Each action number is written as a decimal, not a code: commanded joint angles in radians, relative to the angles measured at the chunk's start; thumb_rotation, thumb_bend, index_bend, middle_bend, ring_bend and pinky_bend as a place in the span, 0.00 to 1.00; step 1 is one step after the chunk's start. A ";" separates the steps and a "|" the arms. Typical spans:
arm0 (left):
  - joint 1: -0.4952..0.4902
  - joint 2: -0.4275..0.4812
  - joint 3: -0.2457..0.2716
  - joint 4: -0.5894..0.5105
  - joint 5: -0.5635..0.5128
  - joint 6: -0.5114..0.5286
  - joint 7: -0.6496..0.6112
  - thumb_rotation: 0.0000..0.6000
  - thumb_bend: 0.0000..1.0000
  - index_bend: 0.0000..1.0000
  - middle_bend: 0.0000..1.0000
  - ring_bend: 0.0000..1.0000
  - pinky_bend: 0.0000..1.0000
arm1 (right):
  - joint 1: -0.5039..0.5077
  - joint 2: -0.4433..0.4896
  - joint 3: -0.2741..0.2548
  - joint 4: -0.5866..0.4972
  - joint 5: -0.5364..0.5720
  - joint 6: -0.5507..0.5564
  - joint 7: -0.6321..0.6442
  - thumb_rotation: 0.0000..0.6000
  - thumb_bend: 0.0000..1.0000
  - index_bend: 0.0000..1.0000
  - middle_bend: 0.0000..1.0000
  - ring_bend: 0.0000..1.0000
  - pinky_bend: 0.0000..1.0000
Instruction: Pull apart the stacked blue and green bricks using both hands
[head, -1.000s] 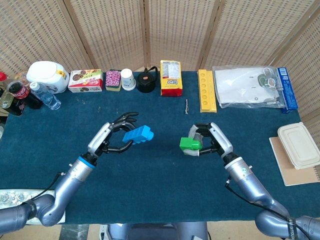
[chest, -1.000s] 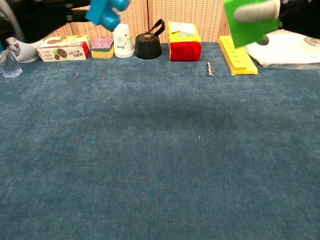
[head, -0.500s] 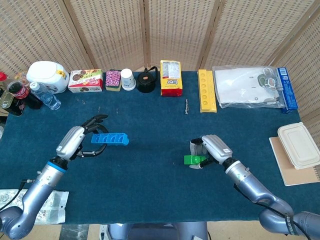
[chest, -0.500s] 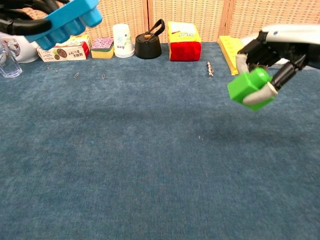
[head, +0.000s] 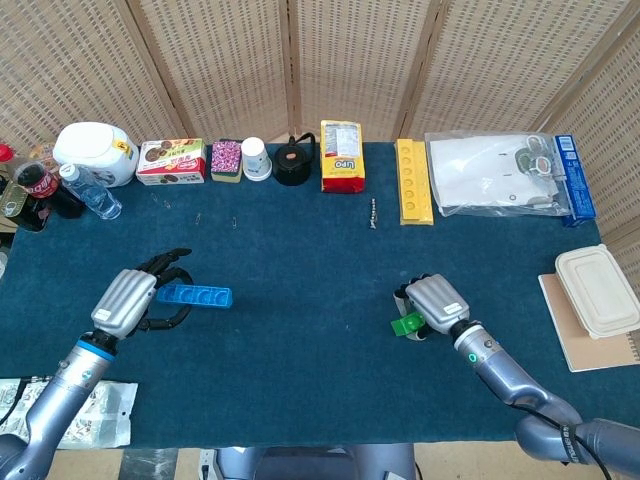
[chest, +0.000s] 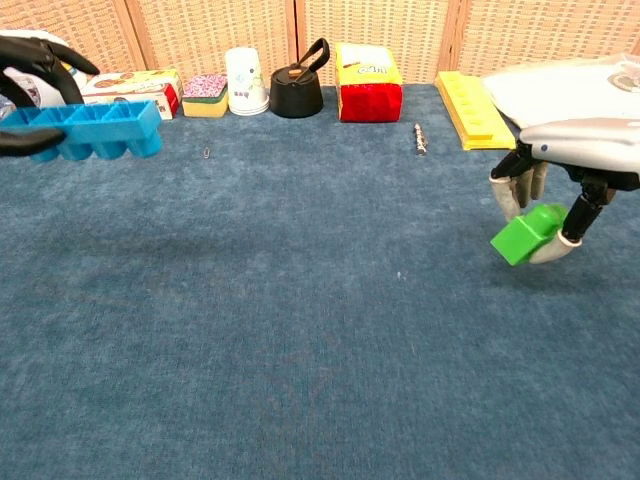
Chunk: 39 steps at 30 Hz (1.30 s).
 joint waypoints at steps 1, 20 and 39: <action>0.000 -0.019 0.004 0.016 -0.014 -0.013 0.023 0.81 0.44 0.55 0.17 0.20 0.36 | 0.009 -0.020 -0.018 0.010 0.057 -0.006 -0.125 1.00 0.04 0.48 0.43 0.36 0.30; -0.096 -0.283 -0.037 0.213 0.014 -0.063 0.217 0.81 0.42 0.55 0.17 0.20 0.33 | -0.044 0.168 0.012 -0.270 0.087 0.159 -0.205 1.00 0.02 0.23 0.25 0.21 0.19; -0.166 -0.292 -0.084 0.120 -0.202 -0.151 0.442 0.81 0.13 0.07 0.12 0.02 0.21 | -0.110 0.184 0.015 -0.215 -0.024 0.263 -0.016 1.00 0.02 0.22 0.25 0.21 0.17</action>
